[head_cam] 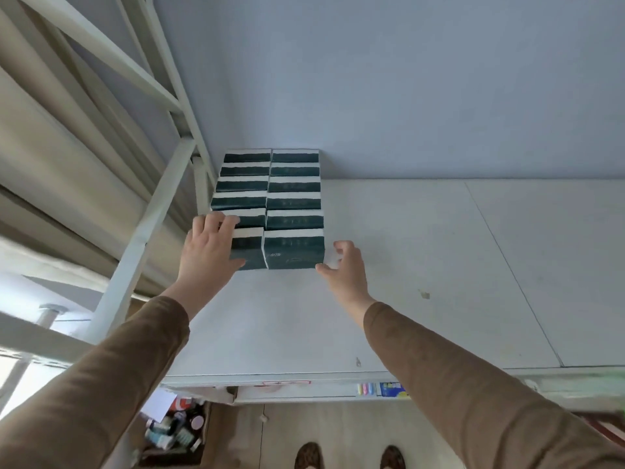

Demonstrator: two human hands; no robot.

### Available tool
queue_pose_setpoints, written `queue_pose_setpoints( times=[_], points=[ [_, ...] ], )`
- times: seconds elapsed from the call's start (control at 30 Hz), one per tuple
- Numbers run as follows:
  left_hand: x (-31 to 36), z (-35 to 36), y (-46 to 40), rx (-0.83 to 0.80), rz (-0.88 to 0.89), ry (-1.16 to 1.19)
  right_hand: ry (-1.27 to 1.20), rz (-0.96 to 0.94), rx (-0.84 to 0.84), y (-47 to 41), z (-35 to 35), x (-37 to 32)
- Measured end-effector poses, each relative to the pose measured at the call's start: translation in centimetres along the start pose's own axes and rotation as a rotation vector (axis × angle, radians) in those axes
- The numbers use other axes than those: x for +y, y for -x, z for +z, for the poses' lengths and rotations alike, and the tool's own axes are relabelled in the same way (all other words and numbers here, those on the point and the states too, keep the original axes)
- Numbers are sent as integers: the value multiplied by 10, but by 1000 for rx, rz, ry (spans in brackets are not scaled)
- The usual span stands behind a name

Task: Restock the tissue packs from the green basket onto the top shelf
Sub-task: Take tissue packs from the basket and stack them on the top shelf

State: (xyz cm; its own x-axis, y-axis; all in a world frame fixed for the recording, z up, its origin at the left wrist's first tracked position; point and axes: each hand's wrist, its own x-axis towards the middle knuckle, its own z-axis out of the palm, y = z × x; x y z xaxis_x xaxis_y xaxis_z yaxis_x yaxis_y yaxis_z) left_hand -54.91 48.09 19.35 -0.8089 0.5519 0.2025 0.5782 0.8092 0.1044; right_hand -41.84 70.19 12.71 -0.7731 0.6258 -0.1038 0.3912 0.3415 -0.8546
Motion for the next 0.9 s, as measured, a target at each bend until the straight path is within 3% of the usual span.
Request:
queue_pose_setpoints(
  times=[0.17, 0.37, 0.63, 0.9],
  points=[
    [82, -5, -1, -9, 227, 127, 150, -80, 87, 27, -80, 26],
    [228, 17, 14, -114, 489, 250, 359, -111, 253, 83, -201, 83],
    [470, 53, 86, -203, 796, 312, 496, 31, 430, 199, -376, 216],
    [700, 84, 174, -335, 896, 373, 551, 224, 468, 294, -551, 346]
  ],
)
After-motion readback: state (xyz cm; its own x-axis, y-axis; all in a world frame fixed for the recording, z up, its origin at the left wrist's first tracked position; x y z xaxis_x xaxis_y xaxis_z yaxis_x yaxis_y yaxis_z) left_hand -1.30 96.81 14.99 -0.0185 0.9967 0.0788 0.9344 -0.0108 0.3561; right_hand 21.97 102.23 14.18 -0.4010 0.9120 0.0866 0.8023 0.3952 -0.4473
